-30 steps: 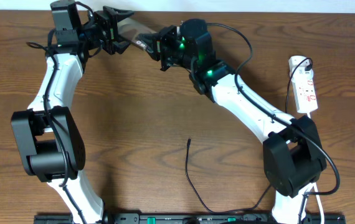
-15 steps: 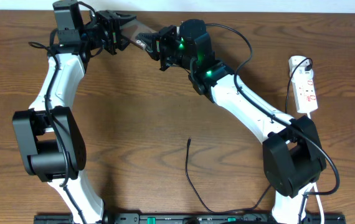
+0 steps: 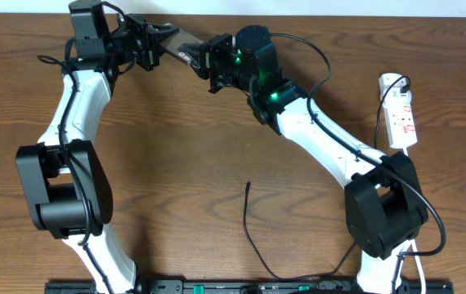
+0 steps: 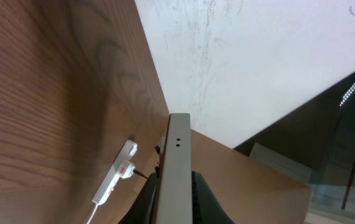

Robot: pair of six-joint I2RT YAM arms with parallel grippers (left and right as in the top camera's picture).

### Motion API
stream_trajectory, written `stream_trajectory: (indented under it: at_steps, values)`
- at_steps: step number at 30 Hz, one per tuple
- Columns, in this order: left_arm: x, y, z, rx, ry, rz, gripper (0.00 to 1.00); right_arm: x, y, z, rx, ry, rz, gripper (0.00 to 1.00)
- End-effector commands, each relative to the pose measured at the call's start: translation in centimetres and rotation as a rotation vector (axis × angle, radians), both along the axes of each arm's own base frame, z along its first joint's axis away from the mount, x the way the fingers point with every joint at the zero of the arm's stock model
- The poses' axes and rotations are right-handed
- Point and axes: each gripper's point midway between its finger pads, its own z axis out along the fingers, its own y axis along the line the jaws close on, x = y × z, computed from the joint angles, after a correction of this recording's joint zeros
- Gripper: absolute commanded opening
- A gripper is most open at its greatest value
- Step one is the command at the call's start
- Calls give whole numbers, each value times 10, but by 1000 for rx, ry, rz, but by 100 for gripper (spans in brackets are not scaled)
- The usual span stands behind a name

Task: Plug charger to phone and switch on socket

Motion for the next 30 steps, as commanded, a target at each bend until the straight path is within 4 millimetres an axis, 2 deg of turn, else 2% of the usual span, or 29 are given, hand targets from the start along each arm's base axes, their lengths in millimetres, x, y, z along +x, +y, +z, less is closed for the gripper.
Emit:
stream_trajectory:
  at_steps: [1,9,10,12,19,21,26,30]
  values:
    - [-3,-1,10,21,-36,-2,7,-3,7,18,8,-67,20,1]
    - [-3,-1,10,23,-35,2,8,-3,6,18,0,-82,20,1]
    - [-3,-1,10,23,-35,2,8,-1,6,18,-8,-94,17,4]
    - [-2,0,10,24,-35,4,8,0,5,19,-17,-110,10,13]
    - [-1,4,9,30,-35,19,8,6,1,25,-24,-159,-13,66]
    - [0,6,9,30,-35,24,7,7,1,26,-20,-165,-15,78]
    - [1,20,10,28,-35,45,7,11,-5,26,-34,-184,-23,99]
    - [2,31,10,27,-36,63,7,15,-11,26,-59,-221,-18,99]
